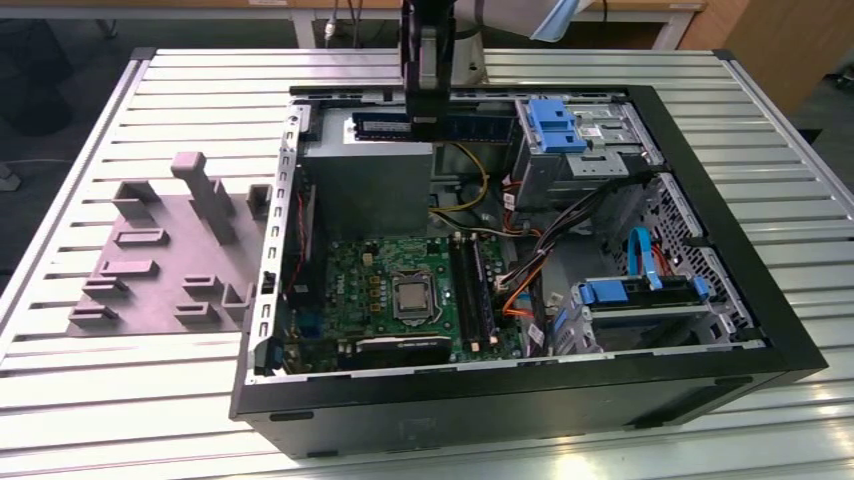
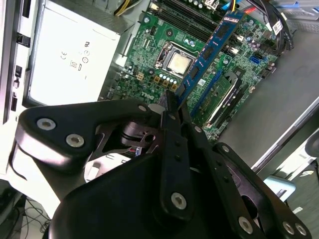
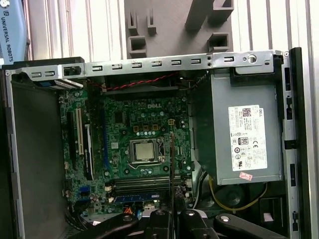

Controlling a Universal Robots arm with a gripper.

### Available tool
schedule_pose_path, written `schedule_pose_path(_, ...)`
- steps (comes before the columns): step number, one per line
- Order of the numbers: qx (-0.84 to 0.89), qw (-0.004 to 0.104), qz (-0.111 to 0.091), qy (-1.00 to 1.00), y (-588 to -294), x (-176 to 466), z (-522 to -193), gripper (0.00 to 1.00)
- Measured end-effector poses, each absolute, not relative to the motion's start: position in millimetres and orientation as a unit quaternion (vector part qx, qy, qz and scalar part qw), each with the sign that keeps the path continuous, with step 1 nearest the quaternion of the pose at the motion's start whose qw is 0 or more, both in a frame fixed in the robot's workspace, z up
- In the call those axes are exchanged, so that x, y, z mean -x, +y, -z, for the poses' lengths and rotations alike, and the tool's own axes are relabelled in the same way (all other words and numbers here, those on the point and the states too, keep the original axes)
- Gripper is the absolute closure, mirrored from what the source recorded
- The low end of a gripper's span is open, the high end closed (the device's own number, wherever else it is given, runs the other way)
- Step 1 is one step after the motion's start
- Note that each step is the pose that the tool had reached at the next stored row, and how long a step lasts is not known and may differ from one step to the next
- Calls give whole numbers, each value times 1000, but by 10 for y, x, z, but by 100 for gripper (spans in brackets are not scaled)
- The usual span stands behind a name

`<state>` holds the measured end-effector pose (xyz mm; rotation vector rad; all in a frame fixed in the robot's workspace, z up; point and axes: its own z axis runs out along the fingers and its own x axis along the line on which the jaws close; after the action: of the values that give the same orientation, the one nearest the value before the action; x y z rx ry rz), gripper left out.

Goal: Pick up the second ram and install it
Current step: 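Insert the second ram into the second slot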

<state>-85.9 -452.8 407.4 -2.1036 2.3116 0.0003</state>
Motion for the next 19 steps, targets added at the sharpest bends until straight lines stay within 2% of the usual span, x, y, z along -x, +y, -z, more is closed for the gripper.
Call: schedule_pose_path(19,657,8,0,754,-4528,859,-4074,86)
